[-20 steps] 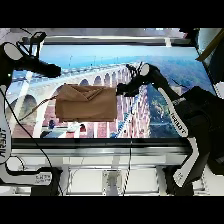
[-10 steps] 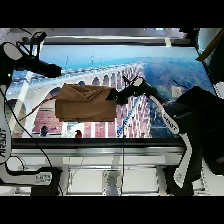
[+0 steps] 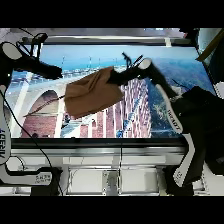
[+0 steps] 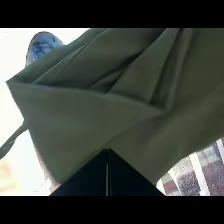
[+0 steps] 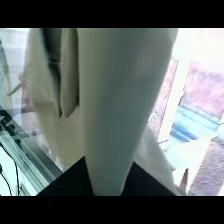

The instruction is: Fold the clothes and pants, and hang the long-sleeved shirts on hangers.

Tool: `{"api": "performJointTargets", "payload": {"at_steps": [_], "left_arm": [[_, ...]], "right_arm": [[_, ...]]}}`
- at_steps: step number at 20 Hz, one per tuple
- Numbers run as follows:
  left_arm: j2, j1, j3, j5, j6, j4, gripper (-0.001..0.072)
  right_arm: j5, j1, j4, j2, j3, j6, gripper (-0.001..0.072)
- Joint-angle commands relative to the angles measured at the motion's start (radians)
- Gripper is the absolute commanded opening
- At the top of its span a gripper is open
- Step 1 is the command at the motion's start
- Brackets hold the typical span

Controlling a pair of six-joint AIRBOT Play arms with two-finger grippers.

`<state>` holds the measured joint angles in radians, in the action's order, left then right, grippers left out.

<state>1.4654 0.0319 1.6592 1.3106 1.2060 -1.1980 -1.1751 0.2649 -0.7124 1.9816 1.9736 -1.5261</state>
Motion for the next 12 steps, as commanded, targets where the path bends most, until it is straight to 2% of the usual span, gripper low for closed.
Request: {"api": "performJointTargets", "payload": {"at_steps": [1, 4, 8, 12], "left_arm": [[-0.008, 0.001, 0.0, 0.007, 0.0, 0.042, 0.0019], [-0.008, 0.001, 0.0, 0.006, -0.001, 0.121, 0.0019], [-0.007, 0.001, 0.0, -0.019, -0.001, 0.136, 0.0019], [-0.007, 0.001, 0.0, -0.024, -0.001, 0.137, 0.0018]], "right_arm": [[-0.23, -0.19, -0.079, -0.096, 0.133, -0.033, 0.0015], [-0.358, -0.441, -0.08, -0.194, 0.129, -0.063, 0.0015], [-0.475, -0.791, -0.093, -0.331, 0.122, -0.056, 0.0015], [-0.594, -1.133, -0.236, -0.481, 0.116, -0.021, 0.0014]]}}
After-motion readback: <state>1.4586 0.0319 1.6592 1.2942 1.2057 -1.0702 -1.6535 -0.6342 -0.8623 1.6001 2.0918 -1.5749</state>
